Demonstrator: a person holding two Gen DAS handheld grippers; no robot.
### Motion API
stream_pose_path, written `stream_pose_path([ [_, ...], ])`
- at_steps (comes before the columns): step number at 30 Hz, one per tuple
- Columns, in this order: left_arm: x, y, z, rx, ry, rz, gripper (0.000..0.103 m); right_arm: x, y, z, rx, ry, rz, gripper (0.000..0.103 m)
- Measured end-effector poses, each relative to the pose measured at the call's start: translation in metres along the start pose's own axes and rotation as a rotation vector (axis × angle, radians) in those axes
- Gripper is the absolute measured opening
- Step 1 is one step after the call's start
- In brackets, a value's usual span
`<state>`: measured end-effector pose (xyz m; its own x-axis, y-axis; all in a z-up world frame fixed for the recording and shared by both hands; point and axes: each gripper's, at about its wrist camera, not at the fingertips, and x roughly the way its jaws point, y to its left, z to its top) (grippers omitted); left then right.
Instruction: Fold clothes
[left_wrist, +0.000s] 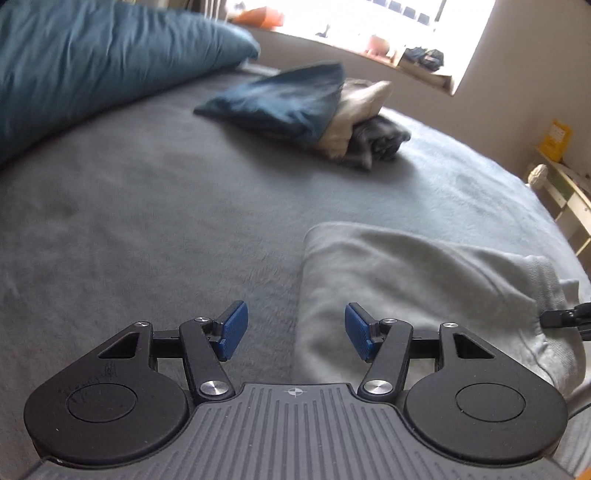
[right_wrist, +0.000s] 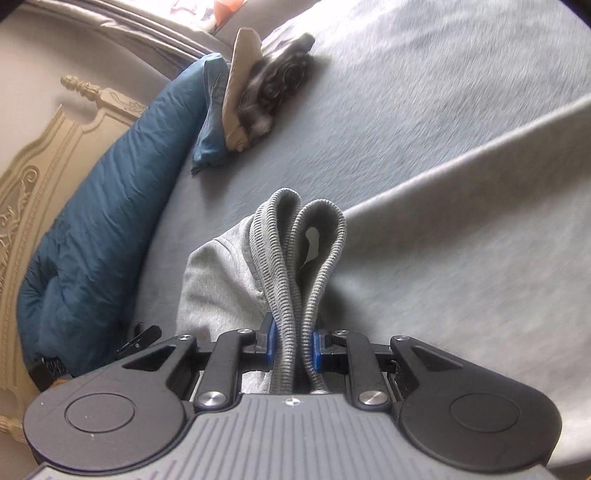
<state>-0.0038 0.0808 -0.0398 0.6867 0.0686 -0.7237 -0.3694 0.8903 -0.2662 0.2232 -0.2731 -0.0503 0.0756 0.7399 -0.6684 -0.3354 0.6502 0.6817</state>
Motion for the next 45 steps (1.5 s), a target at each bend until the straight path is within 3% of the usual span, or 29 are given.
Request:
stream_pose_path([
  [8,0.037,-0.032,-0.007,0.066,0.122,-0.07,0.058,-0.034,-0.033,0.009,-0.01,-0.035,-0.081,0.02],
  [18,0.075,-0.097,-0.001,0.255,0.208,-0.102,0.059,-0.084,-0.077,0.015,-0.002,-0.095,-0.188,0.019],
  [34,0.107,-0.195,0.015,0.428,0.272,-0.208,0.059,-0.153,-0.139,0.031,0.003,-0.164,-0.33,0.019],
  [45,0.121,-0.236,0.017,0.483,0.285,-0.247,0.059,-0.186,-0.178,0.04,0.023,-0.208,-0.39,0.019],
])
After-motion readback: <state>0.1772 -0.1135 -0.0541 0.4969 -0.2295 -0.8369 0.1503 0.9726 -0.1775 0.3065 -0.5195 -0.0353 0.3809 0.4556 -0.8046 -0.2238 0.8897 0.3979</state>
